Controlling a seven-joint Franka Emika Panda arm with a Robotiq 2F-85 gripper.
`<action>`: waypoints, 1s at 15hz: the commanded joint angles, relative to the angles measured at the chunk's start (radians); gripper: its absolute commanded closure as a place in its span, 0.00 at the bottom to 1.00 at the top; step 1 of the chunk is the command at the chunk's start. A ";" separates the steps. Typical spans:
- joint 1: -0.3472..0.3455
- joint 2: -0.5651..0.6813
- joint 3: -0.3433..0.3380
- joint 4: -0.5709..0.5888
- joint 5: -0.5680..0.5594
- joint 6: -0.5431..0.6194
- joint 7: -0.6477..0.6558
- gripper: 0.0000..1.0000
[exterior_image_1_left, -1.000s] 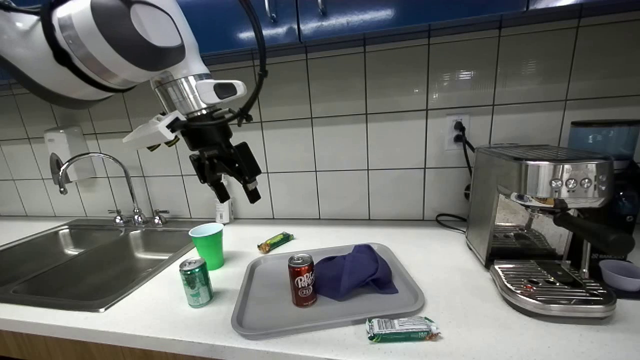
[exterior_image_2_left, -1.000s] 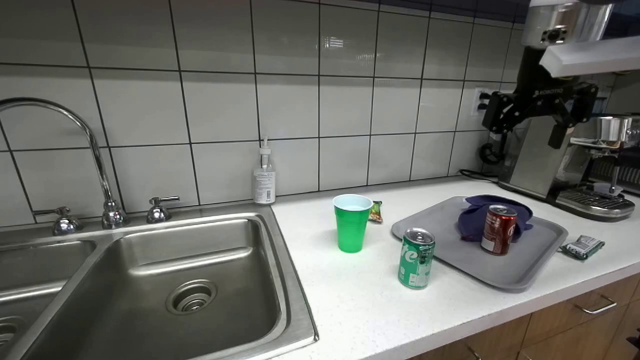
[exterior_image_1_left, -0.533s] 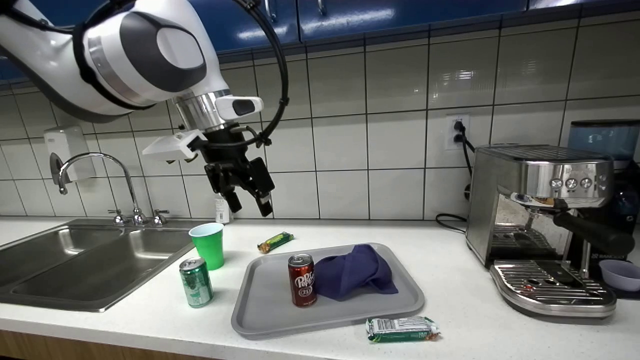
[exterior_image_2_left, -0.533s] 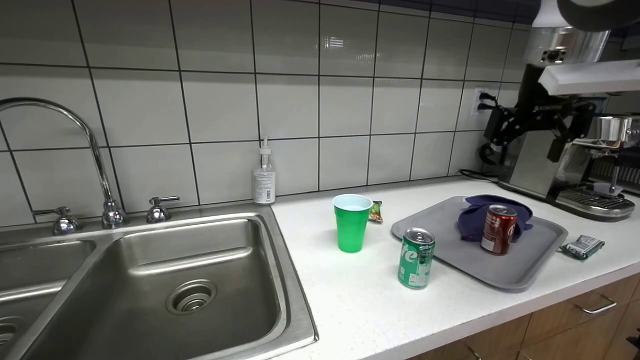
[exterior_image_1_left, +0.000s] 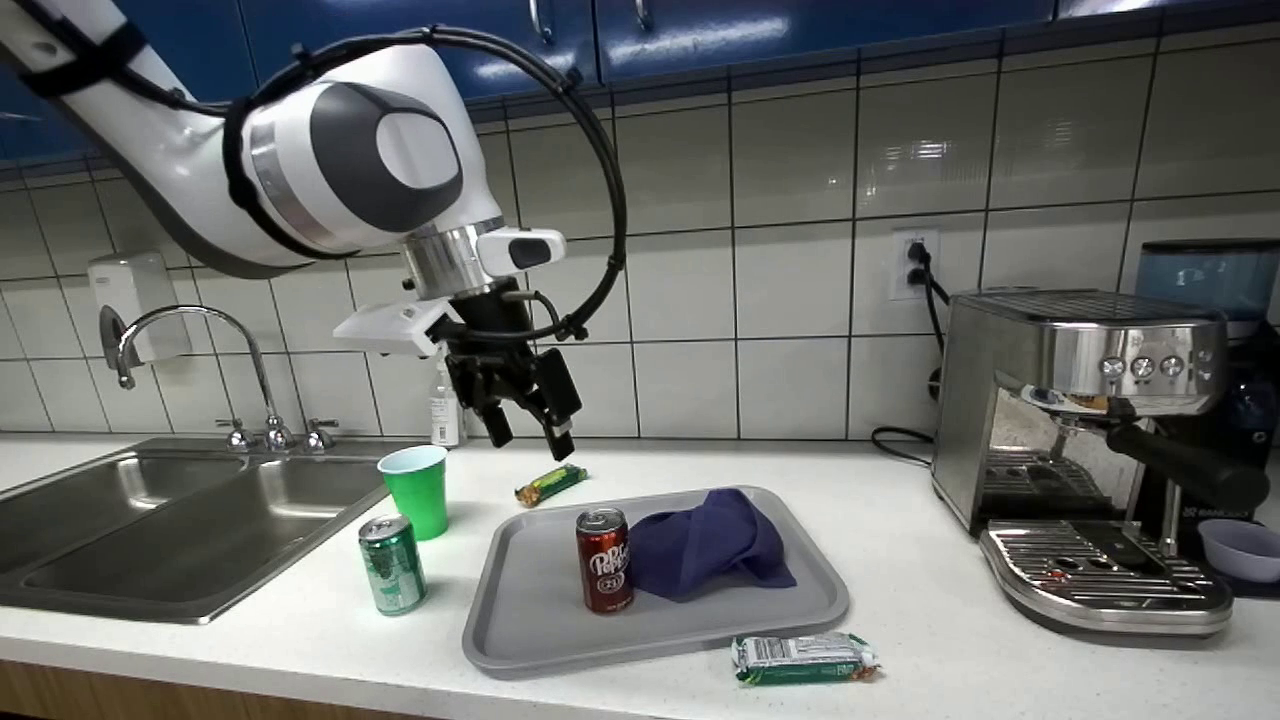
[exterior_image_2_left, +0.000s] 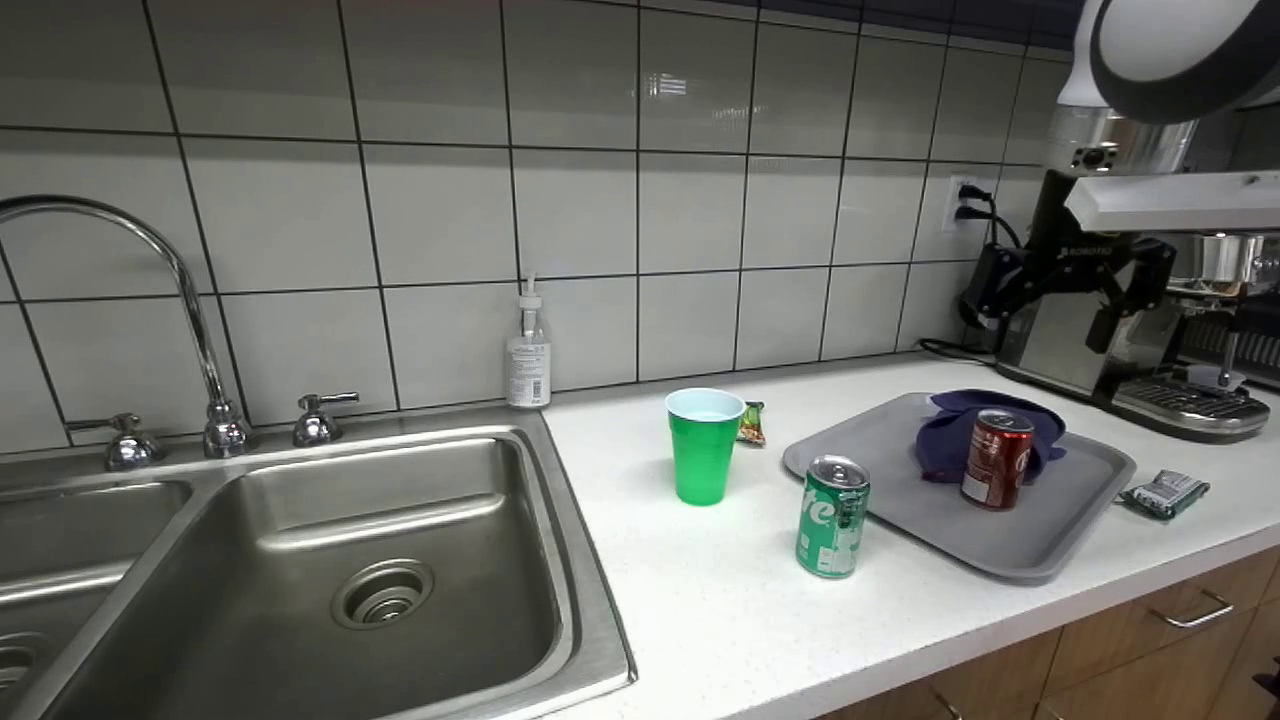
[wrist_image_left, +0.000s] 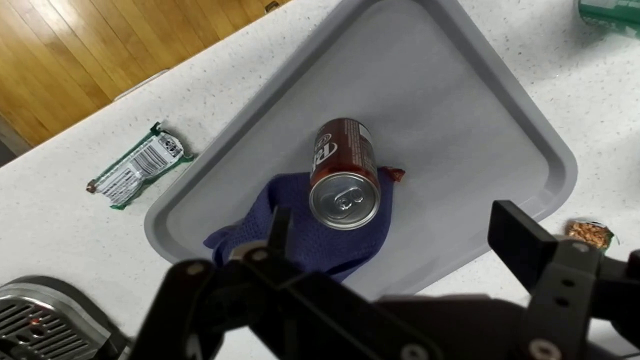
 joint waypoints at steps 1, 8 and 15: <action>-0.006 0.078 -0.019 0.051 0.023 0.030 -0.042 0.00; 0.003 0.183 -0.055 0.099 0.047 0.047 -0.051 0.00; 0.010 0.275 -0.084 0.142 0.086 0.044 -0.064 0.00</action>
